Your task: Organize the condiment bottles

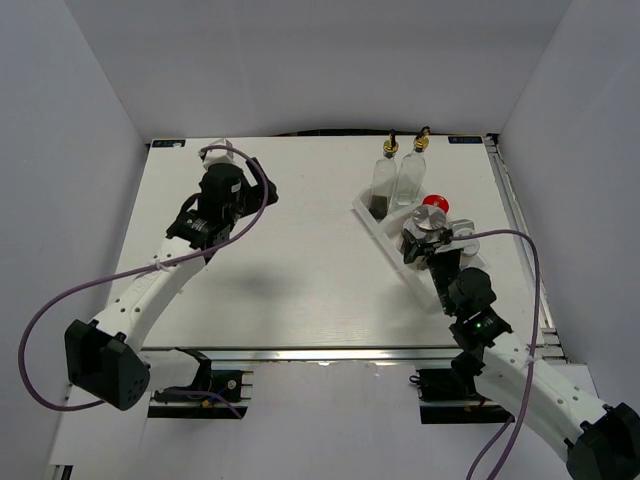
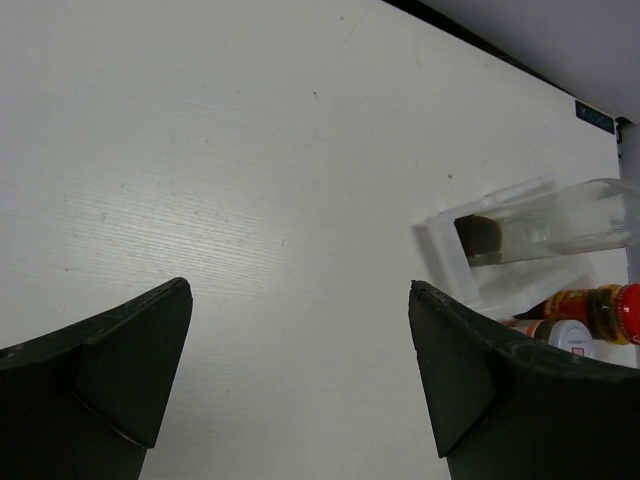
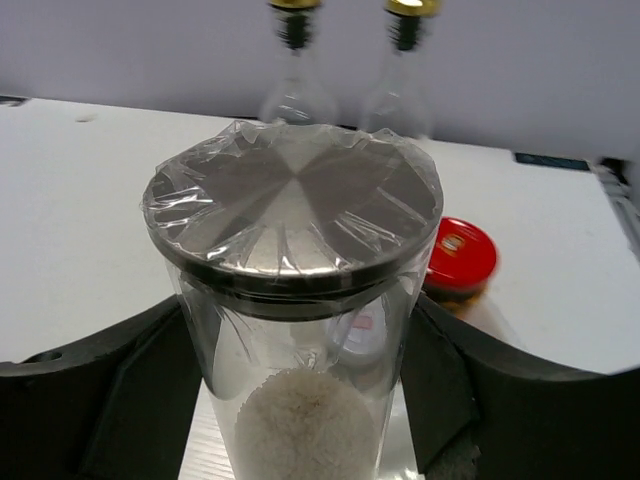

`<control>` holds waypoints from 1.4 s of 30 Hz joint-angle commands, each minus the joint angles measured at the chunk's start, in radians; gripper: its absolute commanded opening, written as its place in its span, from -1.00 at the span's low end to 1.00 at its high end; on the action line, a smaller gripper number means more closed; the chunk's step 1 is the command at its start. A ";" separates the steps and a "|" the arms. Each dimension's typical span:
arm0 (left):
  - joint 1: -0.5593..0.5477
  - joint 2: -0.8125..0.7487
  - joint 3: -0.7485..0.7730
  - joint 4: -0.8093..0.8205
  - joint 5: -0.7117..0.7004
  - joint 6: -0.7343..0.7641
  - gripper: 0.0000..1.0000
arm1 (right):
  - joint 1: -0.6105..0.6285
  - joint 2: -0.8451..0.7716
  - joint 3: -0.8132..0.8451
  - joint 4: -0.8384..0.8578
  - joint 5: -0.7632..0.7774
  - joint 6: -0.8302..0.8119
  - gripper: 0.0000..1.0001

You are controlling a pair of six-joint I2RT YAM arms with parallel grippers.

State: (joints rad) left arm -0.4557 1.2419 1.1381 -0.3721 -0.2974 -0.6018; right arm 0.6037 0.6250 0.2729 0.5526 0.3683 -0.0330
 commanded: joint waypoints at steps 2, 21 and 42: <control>0.060 -0.012 -0.050 0.078 0.102 0.016 0.96 | -0.024 -0.013 -0.026 0.078 0.236 -0.015 -0.26; 0.252 -0.081 -0.238 0.153 0.170 0.008 0.96 | -0.130 0.134 -0.250 0.417 0.251 -0.016 0.10; 0.252 -0.113 -0.247 0.156 0.150 0.013 0.96 | -0.137 0.088 -0.227 0.342 0.225 0.016 0.63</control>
State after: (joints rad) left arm -0.2085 1.1652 0.8940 -0.2317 -0.1417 -0.5983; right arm 0.4713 0.7338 0.0513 0.8864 0.5667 -0.0315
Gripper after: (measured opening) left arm 0.983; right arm 0.810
